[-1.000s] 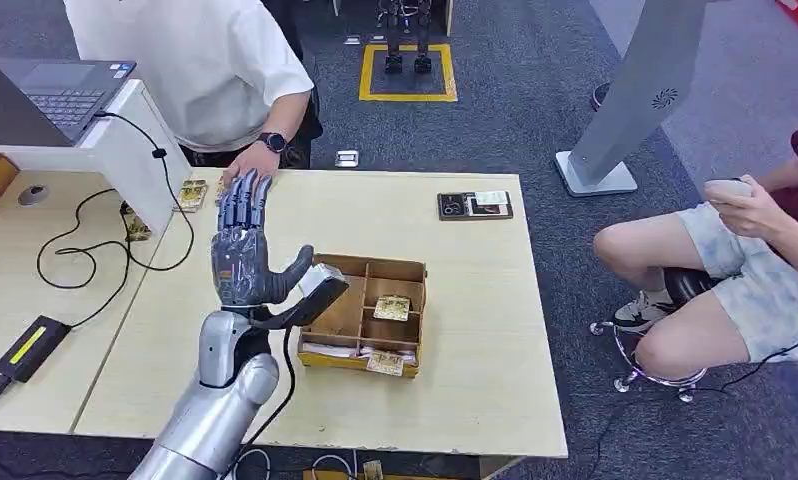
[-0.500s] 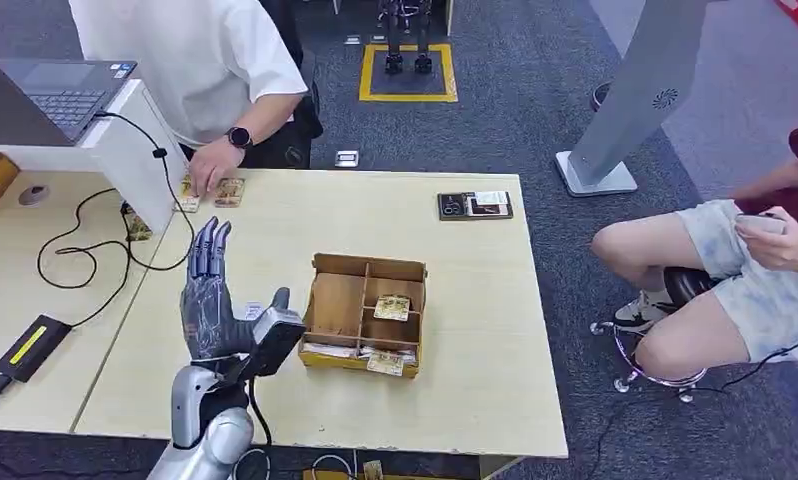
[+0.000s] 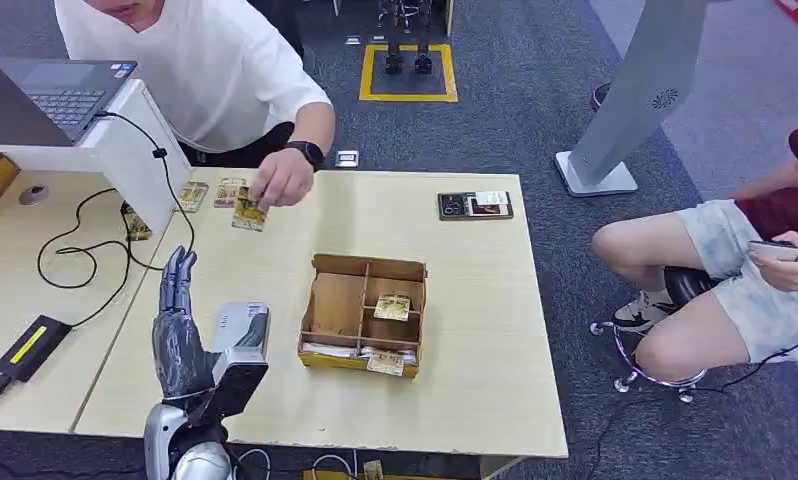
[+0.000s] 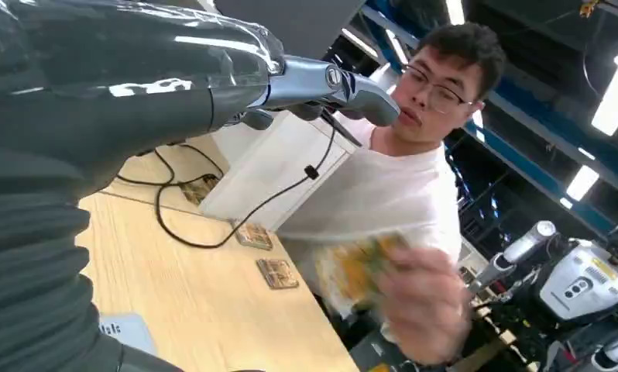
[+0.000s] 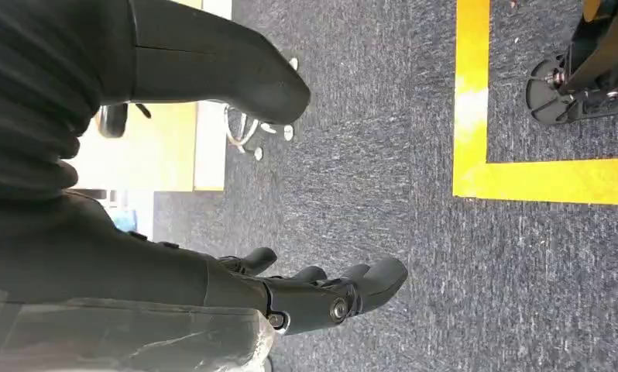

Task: Pass the card to the sensor for recognition and then transmit it.

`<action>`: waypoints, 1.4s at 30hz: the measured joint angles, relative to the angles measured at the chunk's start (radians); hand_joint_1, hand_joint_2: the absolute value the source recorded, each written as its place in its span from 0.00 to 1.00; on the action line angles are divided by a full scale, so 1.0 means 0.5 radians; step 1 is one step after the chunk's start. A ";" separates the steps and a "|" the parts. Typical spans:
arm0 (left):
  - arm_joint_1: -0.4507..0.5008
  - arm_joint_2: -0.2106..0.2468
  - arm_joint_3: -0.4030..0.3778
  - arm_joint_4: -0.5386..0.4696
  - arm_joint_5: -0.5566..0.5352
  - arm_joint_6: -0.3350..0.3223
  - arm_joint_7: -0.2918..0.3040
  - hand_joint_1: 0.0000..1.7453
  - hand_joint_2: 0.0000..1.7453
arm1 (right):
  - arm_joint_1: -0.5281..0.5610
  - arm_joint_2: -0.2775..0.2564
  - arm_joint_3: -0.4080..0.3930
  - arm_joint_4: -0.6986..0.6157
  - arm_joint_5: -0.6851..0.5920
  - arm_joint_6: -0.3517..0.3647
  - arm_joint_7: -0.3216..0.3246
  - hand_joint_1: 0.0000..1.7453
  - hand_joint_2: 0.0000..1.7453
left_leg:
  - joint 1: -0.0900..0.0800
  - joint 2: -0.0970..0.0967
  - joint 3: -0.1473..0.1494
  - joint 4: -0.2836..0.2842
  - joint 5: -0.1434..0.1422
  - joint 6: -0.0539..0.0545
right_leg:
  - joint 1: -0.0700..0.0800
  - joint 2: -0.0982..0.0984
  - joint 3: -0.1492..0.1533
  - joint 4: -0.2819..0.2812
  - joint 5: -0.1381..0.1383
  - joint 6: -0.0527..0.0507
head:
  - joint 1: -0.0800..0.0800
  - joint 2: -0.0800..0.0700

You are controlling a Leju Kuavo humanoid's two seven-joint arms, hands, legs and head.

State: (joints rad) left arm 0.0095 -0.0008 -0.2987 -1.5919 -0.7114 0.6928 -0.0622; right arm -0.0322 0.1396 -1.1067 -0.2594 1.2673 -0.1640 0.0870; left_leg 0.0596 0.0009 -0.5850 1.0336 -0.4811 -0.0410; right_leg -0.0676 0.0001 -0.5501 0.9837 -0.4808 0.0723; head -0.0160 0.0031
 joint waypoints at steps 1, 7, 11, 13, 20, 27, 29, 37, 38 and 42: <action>0.015 -0.002 0.015 -0.010 0.005 0.000 -0.020 0.00 1.00 | 0.000 0.004 -0.002 -0.002 0.000 0.002 0.004 0.00 1.00 | 0.000 0.000 0.000 0.000 0.000 0.000 | 0.000 0.000 0.000 0.000 0.000 0.000 | 0.001 0.000; 0.015 -0.002 0.015 -0.010 0.005 0.000 -0.020 0.00 1.00 | 0.000 0.004 -0.002 -0.002 0.000 0.002 0.004 0.00 1.00 | 0.000 0.000 0.000 0.000 0.000 0.000 | 0.000 0.000 0.000 0.000 0.000 0.000 | 0.001 0.000; 0.066 -0.017 0.065 -0.040 0.018 0.001 -0.075 0.00 1.00 | 0.005 0.012 -0.011 -0.014 -0.005 0.002 0.007 0.00 1.00 | 0.000 0.000 0.000 0.000 0.000 0.000 | 0.000 0.000 0.000 0.000 0.000 0.000 | -0.001 0.000; 0.129 -0.049 0.123 -0.075 0.017 0.001 -0.106 0.00 1.00 | 0.009 0.023 -0.028 -0.030 -0.006 0.005 0.008 0.00 1.00 | 0.000 0.000 0.000 0.000 0.000 0.000 | 0.000 0.000 0.000 0.000 0.000 0.000 | 0.001 0.000; 0.205 -0.156 0.230 -0.103 -0.024 0.001 -0.218 0.00 0.00 | 0.013 0.045 -0.052 -0.072 0.002 0.023 0.013 0.00 1.00 | 0.000 -0.001 0.000 0.000 0.000 0.000 | 0.000 -0.001 0.001 0.000 0.000 0.000 | 0.001 0.000; 0.217 -0.303 0.395 -0.114 0.040 0.002 -0.346 0.00 0.00 | 0.012 0.054 -0.075 -0.082 0.039 0.013 0.025 0.00 1.00 | 0.000 0.000 0.000 0.000 0.000 0.000 | 0.000 -0.001 0.001 0.000 0.000 0.000 | 0.000 0.000; 0.217 -0.348 0.454 -0.124 0.060 0.002 -0.397 0.00 0.00 | 0.011 0.056 -0.079 -0.082 0.042 0.004 0.030 0.00 1.00 | 0.000 0.000 0.000 0.000 0.000 0.000 | 0.000 -0.001 0.001 0.000 0.000 0.000 | 0.001 0.000; 0.217 -0.466 0.632 -0.125 0.088 0.001 -0.427 0.00 0.00 | 0.006 0.060 -0.085 -0.081 0.043 -0.005 0.036 0.00 1.00 | 0.000 0.000 0.000 0.000 0.000 0.000 | 0.000 -0.001 0.001 0.000 0.000 0.000 | 0.000 0.000; 0.217 -0.471 0.645 -0.125 0.087 0.002 -0.427 0.00 0.00 | 0.005 0.060 -0.085 -0.081 0.043 -0.006 0.037 0.00 1.00 | 0.000 0.000 0.000 0.000 0.000 0.000 | 0.000 -0.001 0.001 0.000 0.000 0.000 | 0.000 0.000; 0.217 -0.484 0.660 -0.125 0.058 0.002 -0.426 0.00 0.00 | 0.003 0.060 -0.085 -0.079 0.055 -0.007 0.037 0.00 1.00 | 0.000 0.000 0.000 0.000 0.000 0.000 | 0.000 -0.001 0.001 0.000 0.000 0.000 | 0.000 0.000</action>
State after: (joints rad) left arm 0.1182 -0.2430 0.0313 -1.6545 -0.6825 0.6935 -0.2754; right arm -0.0307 0.1698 -1.1490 -0.2991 1.2947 -0.1675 0.1053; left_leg 0.0596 0.0007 -0.5849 1.0336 -0.4811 -0.0409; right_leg -0.0676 -0.0003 -0.5496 0.9837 -0.4807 0.0723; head -0.0160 0.0031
